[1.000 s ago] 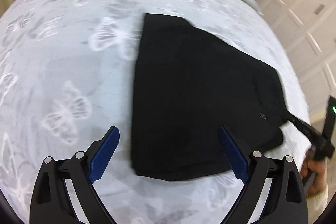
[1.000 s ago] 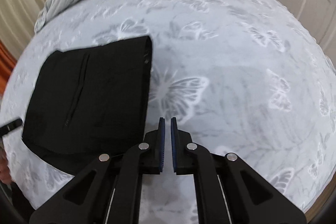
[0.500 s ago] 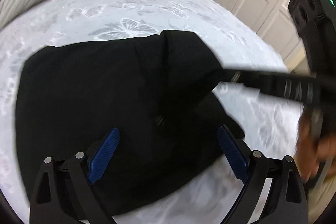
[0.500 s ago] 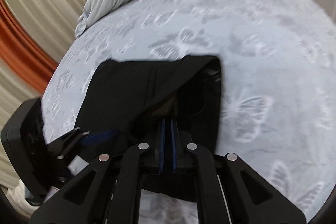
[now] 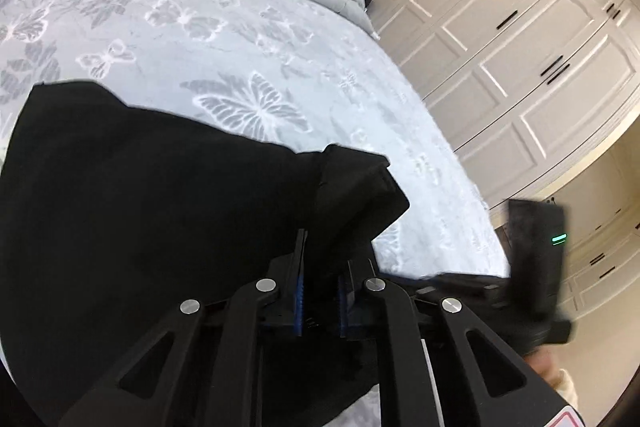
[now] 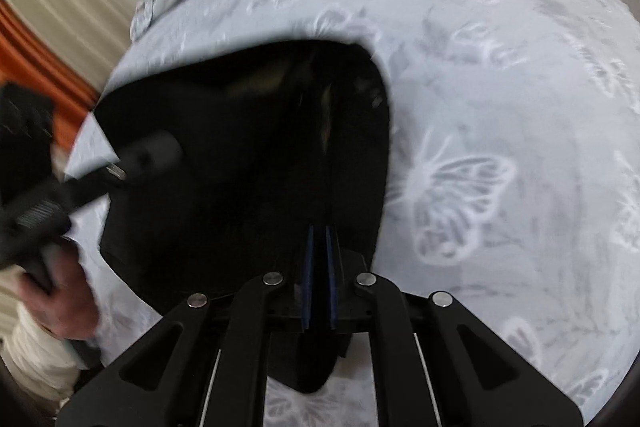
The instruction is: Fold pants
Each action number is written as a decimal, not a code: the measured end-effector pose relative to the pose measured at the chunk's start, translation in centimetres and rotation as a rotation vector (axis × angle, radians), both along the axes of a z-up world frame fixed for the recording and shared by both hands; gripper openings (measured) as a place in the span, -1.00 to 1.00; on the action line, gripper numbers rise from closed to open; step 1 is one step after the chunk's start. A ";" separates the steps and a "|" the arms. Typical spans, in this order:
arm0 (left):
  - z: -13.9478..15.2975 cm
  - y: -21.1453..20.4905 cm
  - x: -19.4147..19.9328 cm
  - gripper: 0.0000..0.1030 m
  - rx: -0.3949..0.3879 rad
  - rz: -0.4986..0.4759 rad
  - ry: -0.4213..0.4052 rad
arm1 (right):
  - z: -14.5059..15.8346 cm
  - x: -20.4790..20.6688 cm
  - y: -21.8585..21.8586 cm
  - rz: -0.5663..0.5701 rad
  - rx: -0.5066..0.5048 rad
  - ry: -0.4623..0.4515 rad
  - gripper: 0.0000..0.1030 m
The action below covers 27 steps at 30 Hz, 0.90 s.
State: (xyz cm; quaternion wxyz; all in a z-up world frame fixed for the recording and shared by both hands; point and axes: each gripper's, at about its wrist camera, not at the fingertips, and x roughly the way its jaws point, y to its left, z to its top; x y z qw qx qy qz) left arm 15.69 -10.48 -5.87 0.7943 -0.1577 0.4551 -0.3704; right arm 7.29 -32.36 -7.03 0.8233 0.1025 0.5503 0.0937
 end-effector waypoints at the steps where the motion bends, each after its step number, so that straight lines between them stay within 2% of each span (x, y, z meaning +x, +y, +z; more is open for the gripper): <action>1: 0.3 0.0 0.0 -0.81 0.006 -0.003 -0.014 | 0.0 0.3 0.3 0.006 -0.001 -0.012 -0.64; 3: 0.8 0.2 -0.4 -0.81 0.006 -0.004 -0.028 | 0.3 0.9 0.9 0.017 0.029 -0.061 0.30; 4: 1.0 0.3 -0.7 -0.81 -0.002 -0.003 -0.028 | 0.4 1.3 1.2 0.012 0.021 -0.086 0.39; 5: 1.2 0.5 -0.9 -0.81 -0.009 -0.006 -0.026 | 0.4 1.8 1.8 0.018 0.011 -0.109 0.41; 6: 1.4 0.4 -1.2 -0.82 -0.009 -0.006 -0.029 | 0.1 2.2 2.3 0.029 0.013 -0.114 0.17; 7: 1.7 0.6 -1.2 -0.82 -0.009 -0.007 -0.035 | -0.2 2.7 2.7 0.037 0.014 -0.115 0.06; 8: 1.9 0.6 -1.4 -0.82 -0.010 -0.010 -0.039 | -0.4 3.2 3.0 0.028 -0.009 -0.117 -0.35; 10: 2.2 0.6 -1.6 -0.82 -0.012 -0.019 -0.049 | 0.0 3.7 3.1 0.016 -0.005 -0.137 -0.55; 12: 2.6 0.8 -2.3 -0.82 -0.014 -0.021 -0.060 | 2.6 3.3 3.0 0.006 -0.009 -0.211 -0.77; 14: 3.0 0.9 -2.6 -0.82 -0.029 -0.025 -0.064 | 5.6 2.4 1.8 -0.028 -0.006 -0.296 -0.86; 15: 3.0 0.8 -2.6 -0.82 -0.026 -0.028 -0.063 | 5.5 2.5 0.9 -0.048 -0.032 -0.302 -0.98; 16: 2.6 0.3 -2.9 -0.82 -0.023 -0.046 -0.050 | 4.3 3.1 -0.2 -0.080 -0.057 -0.267 -0.98; 18: 0.5 -1.4 -3.6 -0.82 0.014 -0.095 -0.001 | -1.4 4.3 -2.9 -0.168 -0.025 -0.095 -0.96; 19: -0.6 -2.3 -4.2 -0.82 0.035 -0.128 0.022 | -1.7 4.1 -3.4 -0.186 0.007 -0.116 -0.96; 21: -2.6 -4.0 -5.9 -0.77 0.101 -0.190 0.054 | 0.7 3.9 -4.3 -0.244 -0.015 -0.138 -0.83; 23: -2.3 -4.3 -7.6 -0.55 0.126 -0.198 0.004 | 4.6 2.1 -5.8 -0.299 -0.011 -0.253 -0.81; 25: -0.6 -3.9 -8.9 -0.01 0.158 -0.209 -0.062 | 7.8 -0.2 -6.8 -0.342 0.006 -0.331 -0.81; 27: 1.8 -1.8 -9.4 0.25 0.150 -0.147 -0.120 | 9.3 -1.6 -6.3 -0.298 0.071 -0.378 -0.81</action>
